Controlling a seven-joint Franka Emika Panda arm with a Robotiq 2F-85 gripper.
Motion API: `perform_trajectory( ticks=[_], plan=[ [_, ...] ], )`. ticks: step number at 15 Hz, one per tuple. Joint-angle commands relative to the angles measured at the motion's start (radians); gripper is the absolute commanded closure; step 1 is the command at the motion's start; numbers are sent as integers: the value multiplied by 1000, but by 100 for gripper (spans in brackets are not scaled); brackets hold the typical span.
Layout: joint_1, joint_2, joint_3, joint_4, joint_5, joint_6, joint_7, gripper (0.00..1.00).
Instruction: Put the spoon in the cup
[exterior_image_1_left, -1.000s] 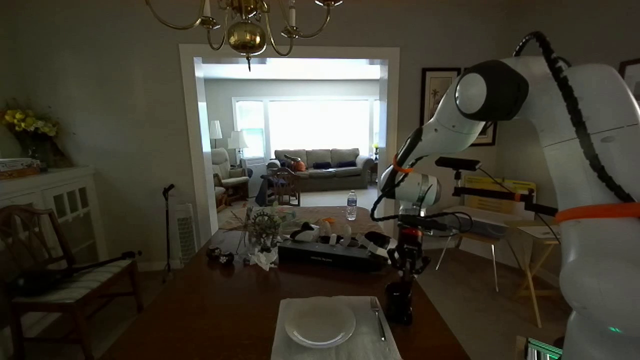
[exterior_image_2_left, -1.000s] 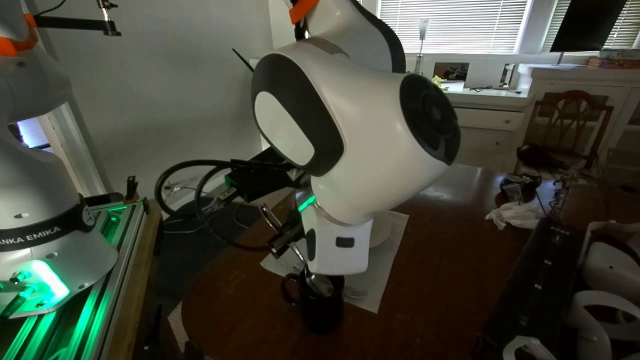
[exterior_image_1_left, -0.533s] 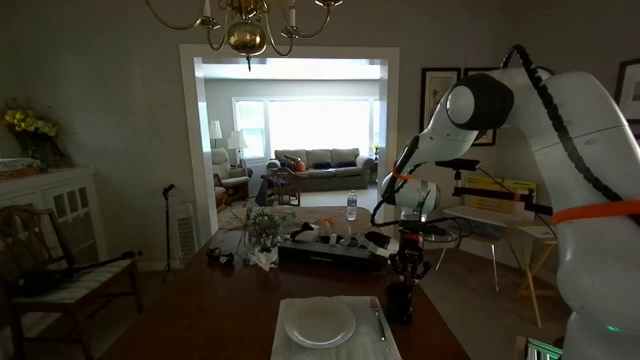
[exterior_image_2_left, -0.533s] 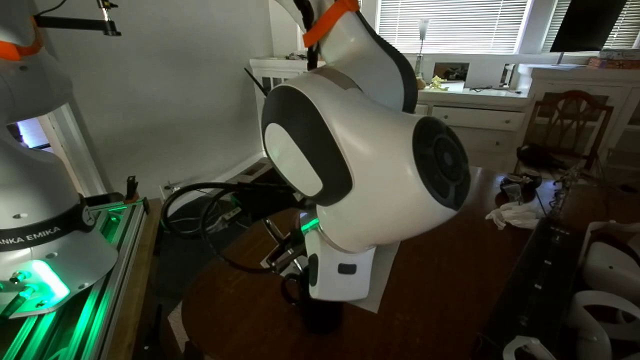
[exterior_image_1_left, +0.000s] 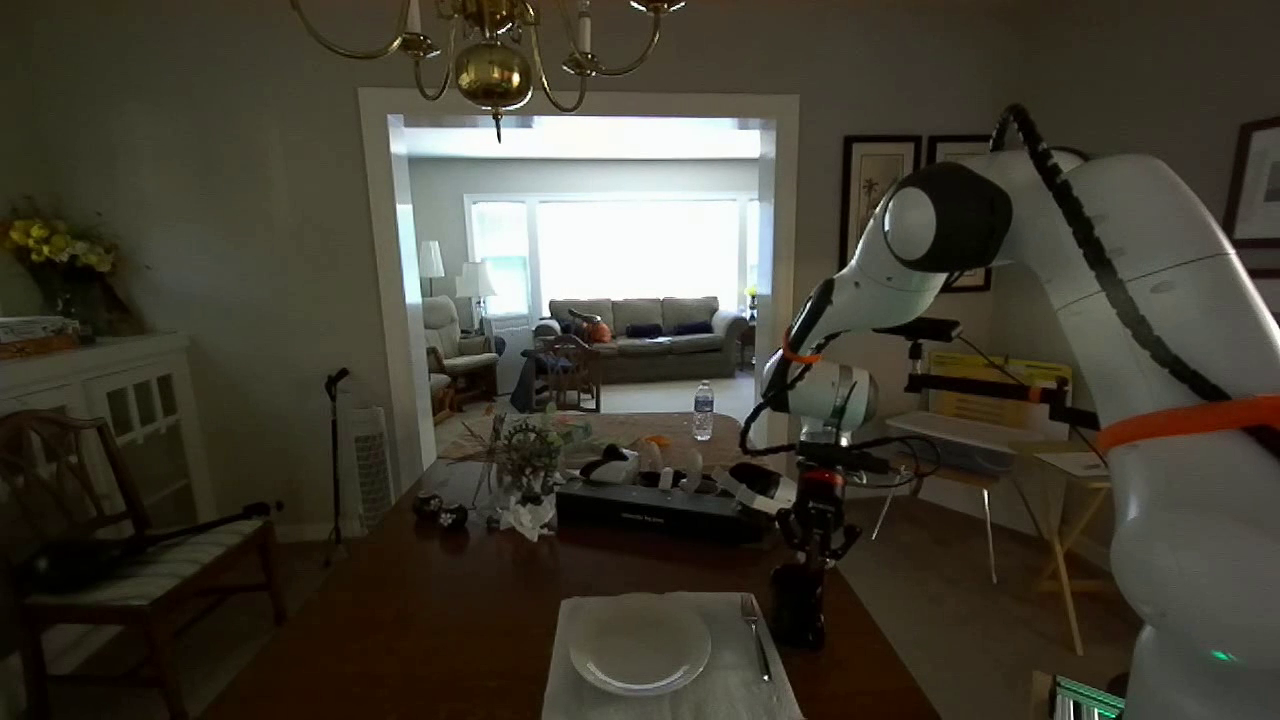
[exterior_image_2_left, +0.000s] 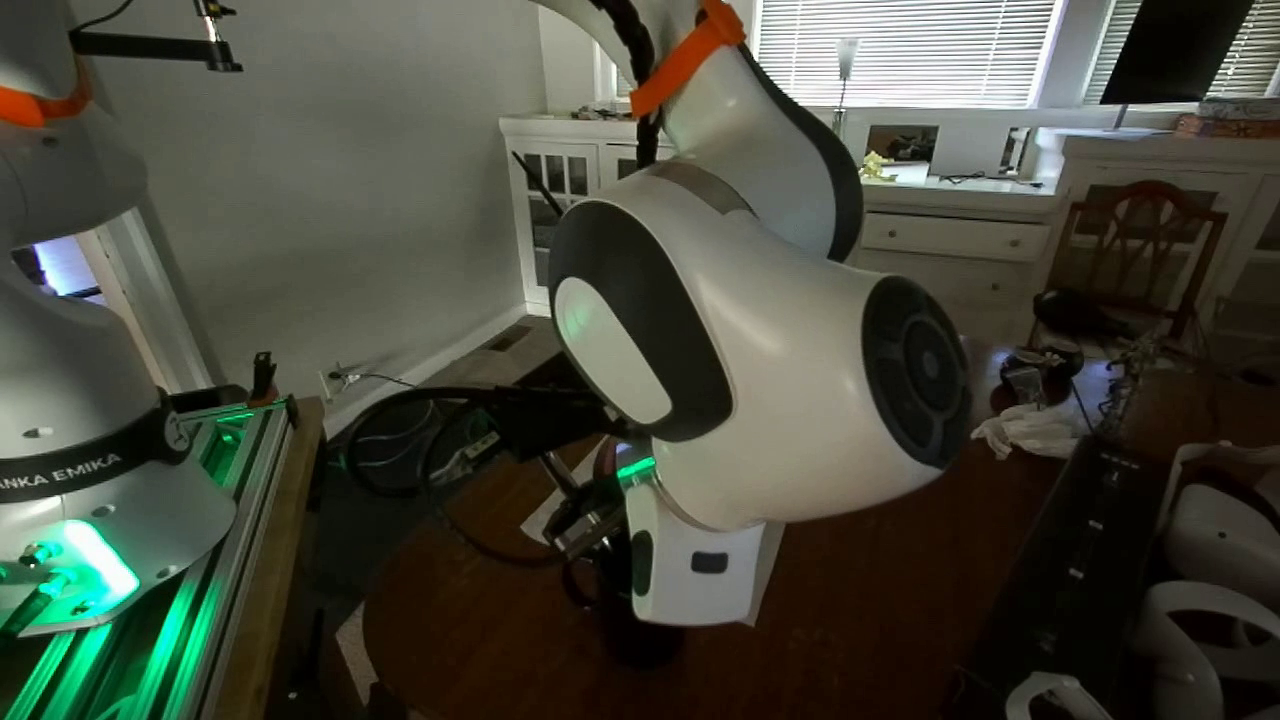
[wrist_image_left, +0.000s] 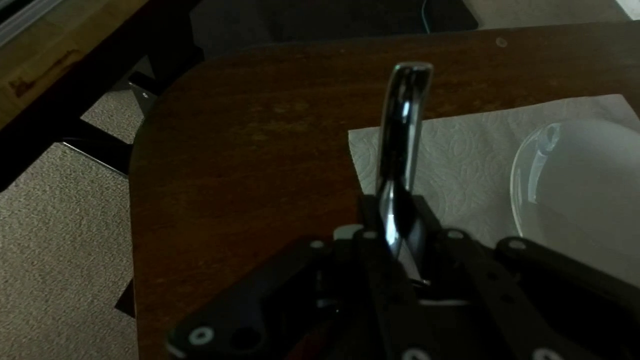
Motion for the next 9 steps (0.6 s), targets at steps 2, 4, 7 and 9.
perform_trajectory(
  ticks=[2,4,7,9],
  plan=[
    [-17,35,13,43,20,-47,-5,95],
    [-17,42,15,47,21,-52,-6,95],
    [-16,49,17,49,20,-51,-4,95],
    [-16,51,18,49,19,-48,-4,95]
  ],
)
